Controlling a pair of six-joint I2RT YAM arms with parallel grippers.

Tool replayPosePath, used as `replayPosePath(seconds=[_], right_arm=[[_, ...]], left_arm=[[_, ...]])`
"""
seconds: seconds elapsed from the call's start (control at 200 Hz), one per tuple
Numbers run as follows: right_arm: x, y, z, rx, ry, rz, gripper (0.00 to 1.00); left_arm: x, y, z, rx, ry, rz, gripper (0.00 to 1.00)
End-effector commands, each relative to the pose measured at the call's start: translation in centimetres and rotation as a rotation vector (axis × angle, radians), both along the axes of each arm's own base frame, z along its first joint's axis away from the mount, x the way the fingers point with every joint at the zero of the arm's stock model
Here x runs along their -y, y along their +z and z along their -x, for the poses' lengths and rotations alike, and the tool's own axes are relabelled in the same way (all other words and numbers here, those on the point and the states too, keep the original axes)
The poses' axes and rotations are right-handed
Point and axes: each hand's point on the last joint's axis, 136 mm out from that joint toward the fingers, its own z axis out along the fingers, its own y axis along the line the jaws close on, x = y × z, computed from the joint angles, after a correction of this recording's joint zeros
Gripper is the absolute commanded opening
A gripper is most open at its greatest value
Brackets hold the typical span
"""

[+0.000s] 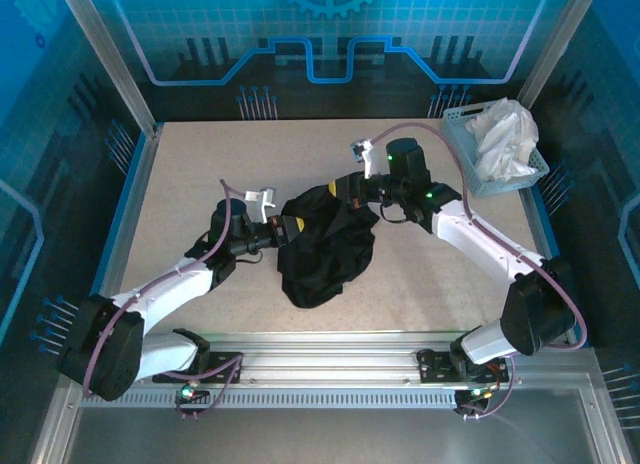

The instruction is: Fold the inside-out t-shirt

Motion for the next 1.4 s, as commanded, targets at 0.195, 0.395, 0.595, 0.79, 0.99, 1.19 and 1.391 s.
replayPosePath(seconds=[0.195,0.395,0.595,0.79,0.99,1.19,1.391], right_arm=[[-1.6,2.2,2.6,0.263,0.038,0.161,0.0],[-3.5,3.4,5.1,0.39,0.044,0.2,0.0],[-1.7,4.1,3.9,0.401,-0.129,0.213,0.0],[-0.4,1.2,1.3,0.271,-0.205,0.256,0.0],[0.0,-1.2,-1.5,0.155,-0.185,0.241,0.0],[-0.5,-2.0,-4.7,0.093,-0.152,0.234,0.0],[-1.5,-3.2,-7.6,0.021,-0.118,0.219,0.0]], left_arm=[[-6.7,4.3,0.1,0.023,0.321,-0.418,0.0],[-11.5,7.5,-0.4,0.091,0.478,-0.695,0.0],[-9.5,5.8,-1.6,0.091,0.371,-0.856,0.0],[-5.0,3.8,-2.2,0.079,0.218,-0.782,0.0],[-1.9,2.6,-2.1,0.08,0.102,-0.658,0.07],[-2.4,1.9,-3.1,0.058,0.132,-0.637,0.18],[-2.9,2.0,-3.1,0.059,0.129,-0.525,0.29]])
